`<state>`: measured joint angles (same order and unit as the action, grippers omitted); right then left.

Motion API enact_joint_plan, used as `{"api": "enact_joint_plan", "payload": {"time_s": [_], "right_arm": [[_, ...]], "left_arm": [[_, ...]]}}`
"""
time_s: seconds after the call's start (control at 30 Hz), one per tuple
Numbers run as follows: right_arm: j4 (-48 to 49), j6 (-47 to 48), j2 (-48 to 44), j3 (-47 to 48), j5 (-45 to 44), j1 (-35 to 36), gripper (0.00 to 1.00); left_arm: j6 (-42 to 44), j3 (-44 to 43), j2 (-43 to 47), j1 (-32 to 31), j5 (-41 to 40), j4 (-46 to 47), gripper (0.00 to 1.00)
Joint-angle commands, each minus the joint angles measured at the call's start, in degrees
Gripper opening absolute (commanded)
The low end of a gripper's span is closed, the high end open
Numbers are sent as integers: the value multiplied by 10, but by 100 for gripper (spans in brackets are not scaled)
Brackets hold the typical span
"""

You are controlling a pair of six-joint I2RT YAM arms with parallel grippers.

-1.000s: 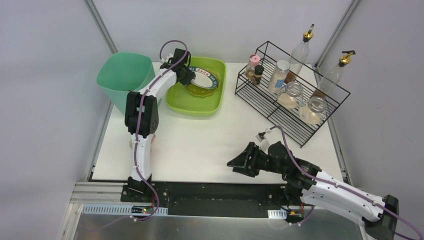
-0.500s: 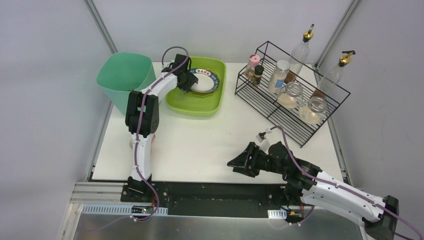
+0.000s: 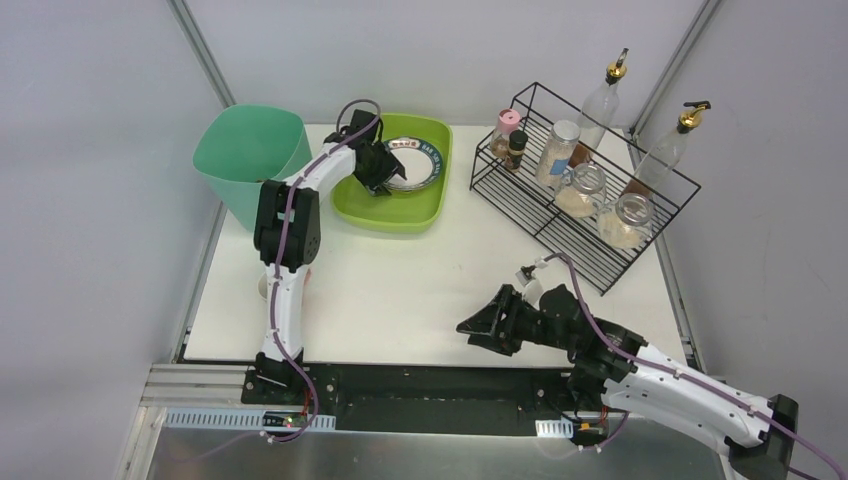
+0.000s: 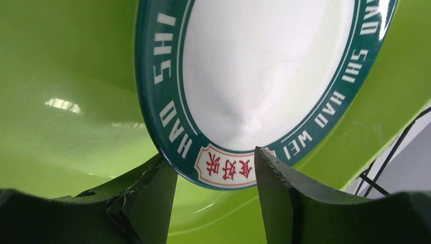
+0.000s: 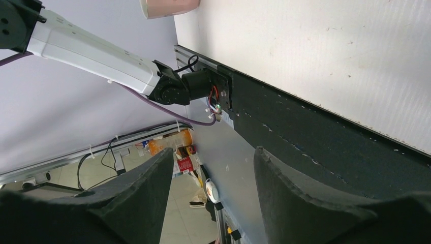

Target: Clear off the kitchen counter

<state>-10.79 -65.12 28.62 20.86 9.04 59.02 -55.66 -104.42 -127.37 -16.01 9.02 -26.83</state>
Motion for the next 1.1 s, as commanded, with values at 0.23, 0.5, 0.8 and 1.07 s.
{"api": "enact_joint_plan", "payload": {"time_s": [0.23,0.5,0.8,1.07], "right_arm": [[-46,-19,-37,7,-35,7,63],[-58,-3,-8,25,-49,7,66],[-66,29,30,62,-56,7,69],[-73,69,82,95,-64,7,70]], "left_arm": [[46,-86,-43,36,99,-89,61],[84,-64,23,39,96,-137,67],[121,-23,148,31,107,-149,67],[163,-7,237,-1,121,-166,67]]}}
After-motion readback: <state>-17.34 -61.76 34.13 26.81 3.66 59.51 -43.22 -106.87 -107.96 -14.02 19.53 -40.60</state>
